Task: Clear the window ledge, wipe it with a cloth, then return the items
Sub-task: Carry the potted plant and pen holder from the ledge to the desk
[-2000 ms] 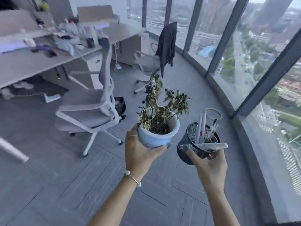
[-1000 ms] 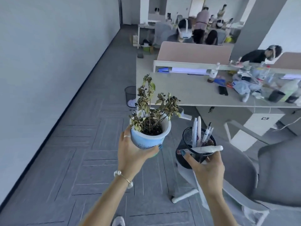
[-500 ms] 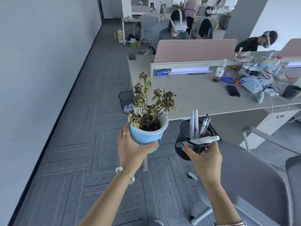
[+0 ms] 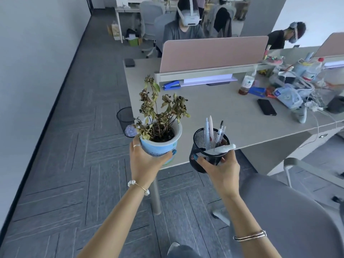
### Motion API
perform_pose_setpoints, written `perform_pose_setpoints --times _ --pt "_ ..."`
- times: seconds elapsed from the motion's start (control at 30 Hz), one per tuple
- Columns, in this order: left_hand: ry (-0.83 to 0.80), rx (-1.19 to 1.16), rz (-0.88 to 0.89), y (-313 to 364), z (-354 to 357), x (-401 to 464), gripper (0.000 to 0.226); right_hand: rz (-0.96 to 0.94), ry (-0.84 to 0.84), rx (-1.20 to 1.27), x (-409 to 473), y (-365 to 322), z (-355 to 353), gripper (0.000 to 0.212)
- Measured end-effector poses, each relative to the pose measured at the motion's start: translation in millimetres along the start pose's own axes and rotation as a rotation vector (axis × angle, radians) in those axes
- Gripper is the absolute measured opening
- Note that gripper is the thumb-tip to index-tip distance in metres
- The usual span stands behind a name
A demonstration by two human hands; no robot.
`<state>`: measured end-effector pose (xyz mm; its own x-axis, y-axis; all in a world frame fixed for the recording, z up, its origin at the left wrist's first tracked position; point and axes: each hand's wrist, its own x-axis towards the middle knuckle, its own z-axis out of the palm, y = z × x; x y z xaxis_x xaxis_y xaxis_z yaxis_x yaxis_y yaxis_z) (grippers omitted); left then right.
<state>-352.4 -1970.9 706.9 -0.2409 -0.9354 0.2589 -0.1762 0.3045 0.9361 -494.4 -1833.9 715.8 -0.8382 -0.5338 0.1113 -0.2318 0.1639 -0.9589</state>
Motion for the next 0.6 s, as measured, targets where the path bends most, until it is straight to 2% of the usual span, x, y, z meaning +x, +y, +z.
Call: perform_pose_setpoints --times 0.4,0.6 --pt "-0.071 0.068 -0.066 -68.9 56.0 120.6 0.089 0.091 -0.055 -0.101 124.7 37.0 83.8 0.066" --pt "-0.176 0.143 -0.055 -113.5 70.1 182.1 0.081 0.130 0.038 -0.147 160.1 69.5 125.3 0.071"
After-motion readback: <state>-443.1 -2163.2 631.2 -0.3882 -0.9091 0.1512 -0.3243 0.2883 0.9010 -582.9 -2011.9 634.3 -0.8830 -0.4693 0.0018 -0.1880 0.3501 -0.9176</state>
